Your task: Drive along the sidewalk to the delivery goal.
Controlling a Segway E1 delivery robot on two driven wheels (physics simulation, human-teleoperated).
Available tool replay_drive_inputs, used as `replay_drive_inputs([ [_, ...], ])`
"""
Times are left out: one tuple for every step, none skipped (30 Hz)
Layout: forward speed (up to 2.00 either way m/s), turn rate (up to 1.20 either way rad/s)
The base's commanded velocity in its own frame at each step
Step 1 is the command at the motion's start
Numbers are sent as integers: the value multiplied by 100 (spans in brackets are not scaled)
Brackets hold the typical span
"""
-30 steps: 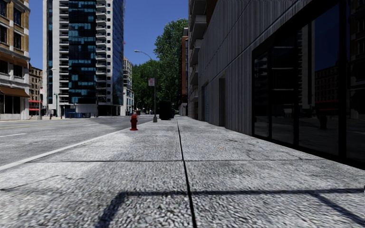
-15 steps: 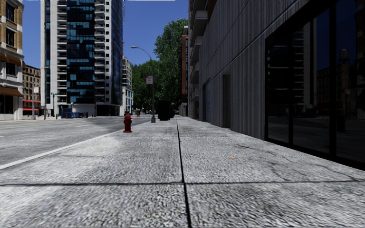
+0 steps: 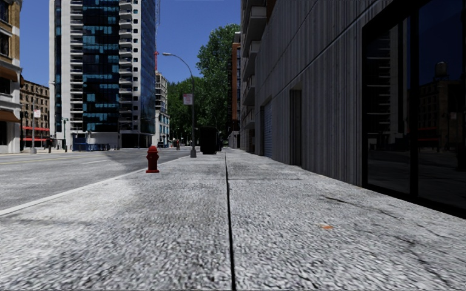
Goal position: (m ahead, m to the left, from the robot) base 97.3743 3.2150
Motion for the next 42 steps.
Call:
replay_drive_inputs([
  [200, 0],
  [200, 0],
  [200, 0],
  [200, 0],
  [200, 0],
  [200, 0],
  [200, 0],
  [200, 0],
  [200, 0],
  [200, 0],
  [200, 0],
  [200, 0],
  [200, 0],
  [200, 0],
  [200, 0],
  [200, 0],
  [200, 0],
  [200, 0],
  [200, 0],
  [200, 0],
  [200, 0],
  [200, 0],
  [200, 0],
  [200, 0],
  [200, 0],
  [200, -5],
  [200, -5],
  [200, -11],
  [200, -12],
  [200, -13],
  [200, -13],
  [200, -13],
  [200, -13],
  [200, -13],
  [200, -13],
  [200, -13],
  [200, -13],
  [200, -13],
  [200, -13],
  [200, -13],
  [200, -14],
  [200, -17],
])
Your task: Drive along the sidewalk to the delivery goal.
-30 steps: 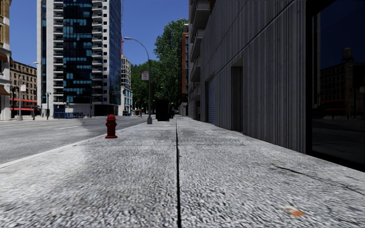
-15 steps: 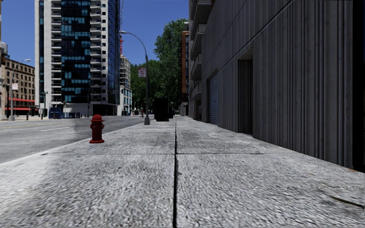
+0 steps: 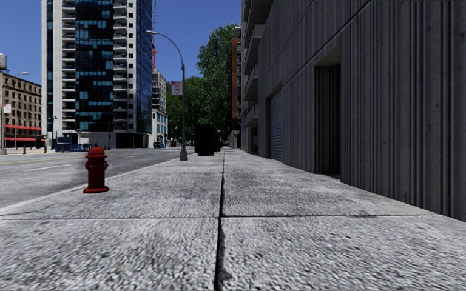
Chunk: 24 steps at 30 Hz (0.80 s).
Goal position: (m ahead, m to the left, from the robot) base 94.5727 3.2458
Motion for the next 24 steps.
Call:
replay_drive_inputs([
  [200, -17],
  [200, -20],
  [200, -21],
  [200, -21],
  [200, -21],
  [200, -21],
  [200, -22],
  [200, -22],
  [200, -22],
  [200, -22],
  [200, -22],
  [200, -22],
  [200, -22],
  [200, -22],
  [200, -23],
  [200, -23],
  [200, -23],
  [200, -23],
  [200, -16],
  [200, -7],
  [200, 0],
  [200, 0],
  [200, 0],
  [200, 0],
])
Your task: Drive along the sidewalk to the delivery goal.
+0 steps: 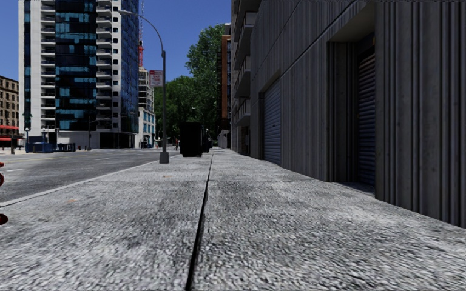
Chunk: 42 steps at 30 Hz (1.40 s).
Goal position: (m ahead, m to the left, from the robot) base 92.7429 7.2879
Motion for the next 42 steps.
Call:
replay_drive_inputs([
  [200, 0],
  [200, 0],
  [200, 0],
  [198, 0],
  [198, 0],
  [198, 0],
  [197, 0],
  [197, 0],
  [197, 0],
  [197, 0],
  [197, 0],
  [197, 0],
  [197, 0],
  [197, 0],
  [197, 0],
  [197, 0],
  [197, 0],
  [197, 0],
  [197, 0],
  [200, 0],
  [200, 0],
  [200, 0],
  [200, 0],
  [200, 0],
  [200, 0],
  [200, 0],
  [200, 0],
  [200, 0],
  [200, 0],
  [200, 0],
  [200, 0],
  [200, 0],
  [200, 0],
  [200, 0],
  [200, 0],
  [200, 0],
  [200, 0],
  [200, 0],
  [200, 0],
  [200, 0],
  [200, 0],
  [200, 0],
])
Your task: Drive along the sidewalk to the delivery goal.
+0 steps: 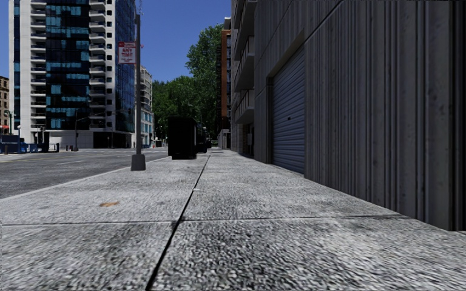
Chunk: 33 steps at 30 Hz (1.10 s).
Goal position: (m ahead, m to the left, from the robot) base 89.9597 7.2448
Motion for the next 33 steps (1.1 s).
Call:
replay_drive_inputs([
  [200, 0],
  [200, 0],
  [200, 0],
  [200, 0],
  [200, 0],
  [200, 0],
  [200, 0],
  [200, 0],
  [200, 0],
  [200, 0],
  [200, 0],
  [200, 0],
  [200, 0],
  [200, 0],
  [200, 0],
  [200, 0],
  [200, 0],
  [200, 0],
  [200, 0],
  [200, 0],
  [200, 0],
  [200, 0],
  [200, 0],
  [200, 0],
  [200, 0],
  [200, 0],
  [200, 0],
  [200, 0],
  [200, 0],
  [200, 0],
  [200, 0],
  [200, 0],
  [200, 0],
])
